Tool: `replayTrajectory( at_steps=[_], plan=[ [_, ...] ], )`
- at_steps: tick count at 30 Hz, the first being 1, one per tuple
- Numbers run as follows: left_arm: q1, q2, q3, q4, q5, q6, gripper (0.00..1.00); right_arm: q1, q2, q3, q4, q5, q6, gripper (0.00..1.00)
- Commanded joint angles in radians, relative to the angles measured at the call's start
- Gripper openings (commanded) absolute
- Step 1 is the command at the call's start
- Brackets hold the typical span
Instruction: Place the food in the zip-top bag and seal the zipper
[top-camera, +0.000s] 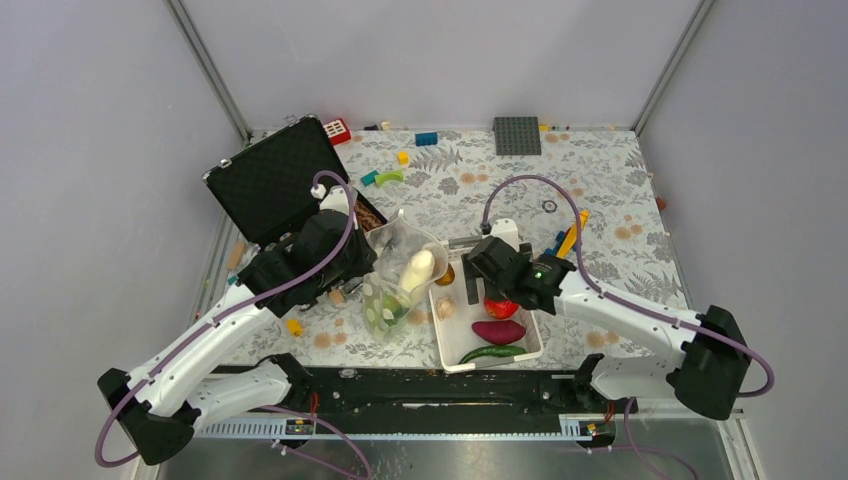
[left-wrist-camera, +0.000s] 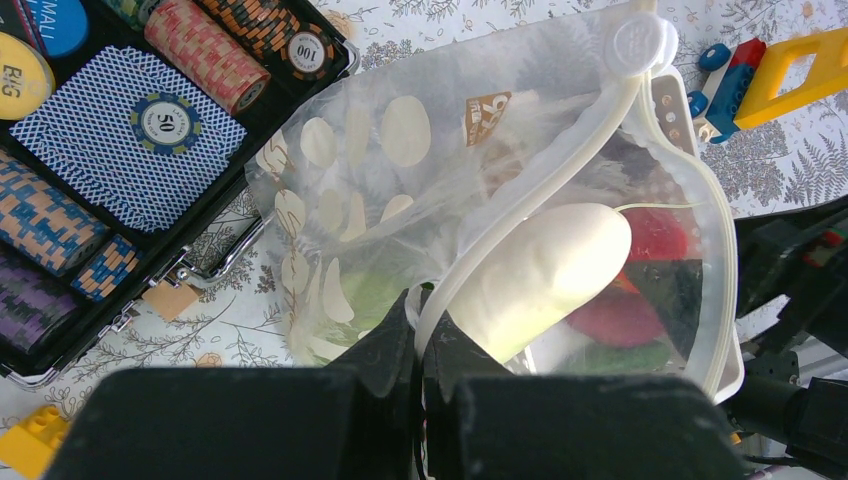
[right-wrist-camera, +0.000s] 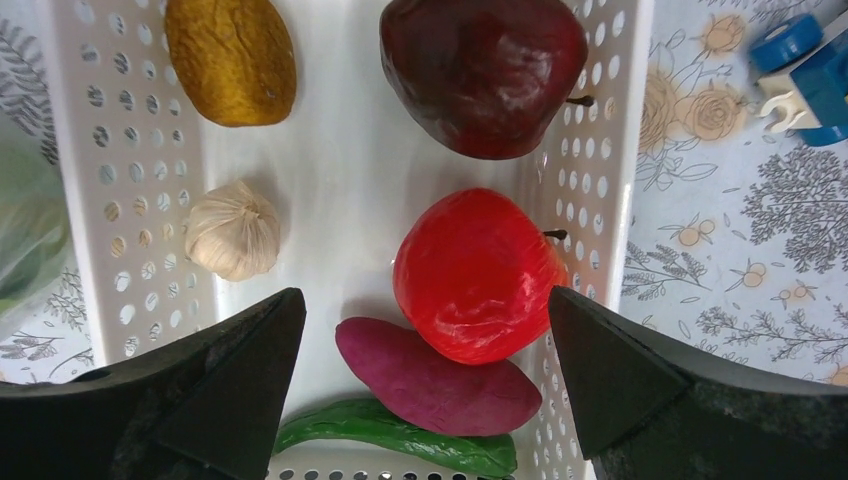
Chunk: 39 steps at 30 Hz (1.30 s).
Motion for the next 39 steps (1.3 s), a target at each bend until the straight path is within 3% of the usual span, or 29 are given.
replayTrajectory(
  at_steps=[1,15,25,29,34,39],
  plan=[
    [0.005,-0.019,0.0,0.066,-0.002,0.013,0.01,-0.005,0.044,0.022,0.001,-0.003,0.028,0.99],
    [0.006,-0.008,0.0,0.073,0.017,0.021,0.01,-0.006,0.262,0.072,-0.066,0.037,-0.05,0.92],
    [0.006,-0.004,0.001,0.075,0.022,0.02,0.01,-0.005,0.296,0.028,0.054,0.037,-0.055,0.87],
    [0.006,-0.003,0.001,0.075,0.028,0.02,0.0,-0.005,0.315,0.026,0.066,0.052,-0.043,0.8],
    [0.005,-0.008,-0.002,0.075,0.028,0.018,0.0,-0.006,0.228,-0.002,0.064,0.084,-0.031,0.69],
    [0.005,-0.006,0.0,0.077,0.029,0.018,0.0,-0.005,0.076,-0.024,0.039,0.08,-0.055,0.65]
  ],
)
